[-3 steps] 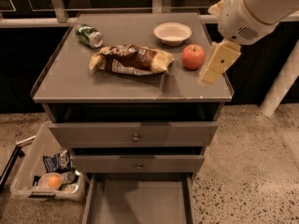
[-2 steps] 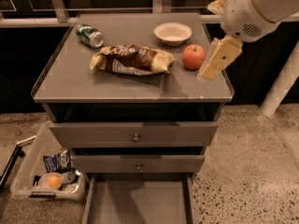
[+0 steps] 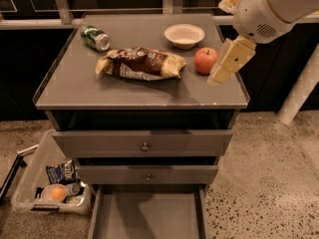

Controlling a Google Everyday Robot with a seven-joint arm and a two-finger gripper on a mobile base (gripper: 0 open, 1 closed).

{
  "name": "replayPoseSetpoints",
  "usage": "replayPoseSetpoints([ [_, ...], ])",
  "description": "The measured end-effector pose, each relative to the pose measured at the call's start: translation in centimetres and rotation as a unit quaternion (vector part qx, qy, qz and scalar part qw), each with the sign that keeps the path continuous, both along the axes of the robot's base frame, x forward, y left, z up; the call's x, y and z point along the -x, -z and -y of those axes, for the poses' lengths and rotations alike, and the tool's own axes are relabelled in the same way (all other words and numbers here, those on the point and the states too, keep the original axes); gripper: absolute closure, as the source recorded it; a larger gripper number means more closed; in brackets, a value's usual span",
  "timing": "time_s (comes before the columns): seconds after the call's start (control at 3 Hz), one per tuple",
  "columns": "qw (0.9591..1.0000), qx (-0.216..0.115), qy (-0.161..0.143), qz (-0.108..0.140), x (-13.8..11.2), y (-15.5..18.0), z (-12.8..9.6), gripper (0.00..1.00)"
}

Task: Place brown chip bag into bottom drawer

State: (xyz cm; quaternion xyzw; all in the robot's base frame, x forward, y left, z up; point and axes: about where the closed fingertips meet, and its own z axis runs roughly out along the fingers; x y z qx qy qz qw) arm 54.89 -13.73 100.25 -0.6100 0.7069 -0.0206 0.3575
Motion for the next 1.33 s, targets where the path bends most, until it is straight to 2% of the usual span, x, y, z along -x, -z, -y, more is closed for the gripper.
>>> replayPoseSetpoints([
  [0.33,0.9987,-0.041,-0.031,-0.001,-1.7,0.7,-2.8,0.0],
  [0.67,0.993,-0.098,-0.063,-0.021,-3.1,1.9,-6.1,0.0],
  [1.0,0.9857,-0.142,-0.079,-0.044,-4.4,3.0,-8.3,0.0],
  [1.33,0.9827,-0.155,-0.08,-0.063,-5.8,4.6,-9.7,0.0],
])
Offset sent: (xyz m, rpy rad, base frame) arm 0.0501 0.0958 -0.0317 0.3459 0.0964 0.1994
